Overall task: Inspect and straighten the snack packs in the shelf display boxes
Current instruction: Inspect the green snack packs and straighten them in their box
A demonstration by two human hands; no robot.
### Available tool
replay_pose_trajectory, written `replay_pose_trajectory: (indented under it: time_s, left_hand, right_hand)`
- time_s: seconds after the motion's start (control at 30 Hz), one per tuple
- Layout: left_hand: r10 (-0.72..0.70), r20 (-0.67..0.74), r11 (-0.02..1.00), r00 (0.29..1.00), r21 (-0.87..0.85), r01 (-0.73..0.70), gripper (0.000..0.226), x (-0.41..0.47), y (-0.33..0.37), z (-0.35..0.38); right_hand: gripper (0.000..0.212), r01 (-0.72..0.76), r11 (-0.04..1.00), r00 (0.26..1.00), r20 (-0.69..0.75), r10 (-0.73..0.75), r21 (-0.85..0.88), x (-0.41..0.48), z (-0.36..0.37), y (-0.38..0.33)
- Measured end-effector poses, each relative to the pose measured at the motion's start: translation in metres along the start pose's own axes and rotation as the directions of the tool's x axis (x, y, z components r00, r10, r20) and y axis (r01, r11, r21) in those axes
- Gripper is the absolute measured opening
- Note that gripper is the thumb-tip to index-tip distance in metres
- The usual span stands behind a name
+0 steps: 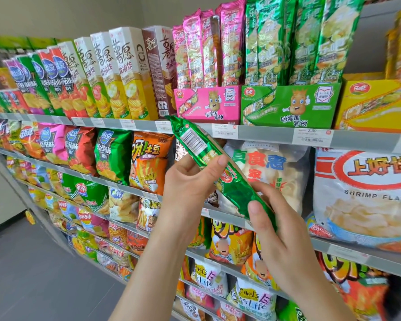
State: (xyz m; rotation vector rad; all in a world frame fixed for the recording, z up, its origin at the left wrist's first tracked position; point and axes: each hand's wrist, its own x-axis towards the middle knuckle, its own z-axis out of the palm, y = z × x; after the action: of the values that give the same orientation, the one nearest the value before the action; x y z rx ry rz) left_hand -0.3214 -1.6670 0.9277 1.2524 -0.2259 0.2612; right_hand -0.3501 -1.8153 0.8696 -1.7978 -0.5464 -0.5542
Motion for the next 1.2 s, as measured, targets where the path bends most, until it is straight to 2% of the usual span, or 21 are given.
replay_pose_trajectory:
  time_s: [0.1,0.2,0.27,0.47,0.7,0.83,0.9,1.0,1.13,1.2]
  left_hand:
    - [0.084,-0.032,0.996,0.996,0.026,-0.083,0.020,0.002,0.004,-0.002]
    - [0.143,-0.084,0.989,0.986,-0.016,-0.145,0.023,0.006,0.009,-0.004]
    - [0.153,-0.085,0.987,0.984,-0.030,-0.156,0.026,0.007,0.010,-0.004]
    - [0.125,-0.014,0.992,0.992,-0.013,-0.125,0.031,0.005,0.001,0.003]
    - [0.010,0.089,0.999,0.996,0.037,-0.014,0.026,-0.006,-0.017,0.010]
    - [0.034,0.092,0.989,0.995,0.142,-0.047,0.025,-0.009,-0.016,0.009]
    - [0.109,0.070,0.958,0.992,0.260,-0.124,0.019,-0.009,-0.017,0.008]
    - [0.231,0.060,0.875,0.971,0.425,-0.234,0.013,-0.012,-0.020,0.009]
    - [0.349,0.105,0.692,0.931,0.641,-0.331,0.012,-0.019,-0.031,0.020]
    - [0.389,0.079,0.652,0.918,0.681,-0.335,0.016,-0.021,-0.033,0.024]
  right_hand:
    - [0.021,-0.056,0.998,0.997,0.047,0.054,0.035,0.006,-0.003,0.002]
    - [0.015,-0.110,0.992,0.990,0.096,0.104,0.064,0.008,-0.008,0.005]
    - [0.019,-0.129,0.984,0.987,0.112,0.116,0.120,0.008,-0.011,0.007]
    - [0.023,-0.122,0.956,0.993,0.037,0.116,0.268,0.004,-0.005,0.008]
    - [0.027,-0.095,0.943,0.991,-0.059,0.119,0.318,0.007,-0.002,0.005]
    - [0.029,-0.117,0.961,0.993,0.016,0.117,0.252,0.010,-0.005,0.003]
    - [0.026,-0.140,0.974,0.989,0.066,0.131,0.176,0.013,-0.009,0.002]
    - [0.039,-0.113,0.987,0.993,-0.009,0.115,0.114,0.021,-0.013,-0.003]
    - [0.028,0.011,0.996,0.998,-0.055,-0.005,0.094,0.038,-0.013,-0.019]
    - [0.025,0.030,0.995,0.993,-0.117,-0.019,0.091,0.045,-0.013,-0.023]
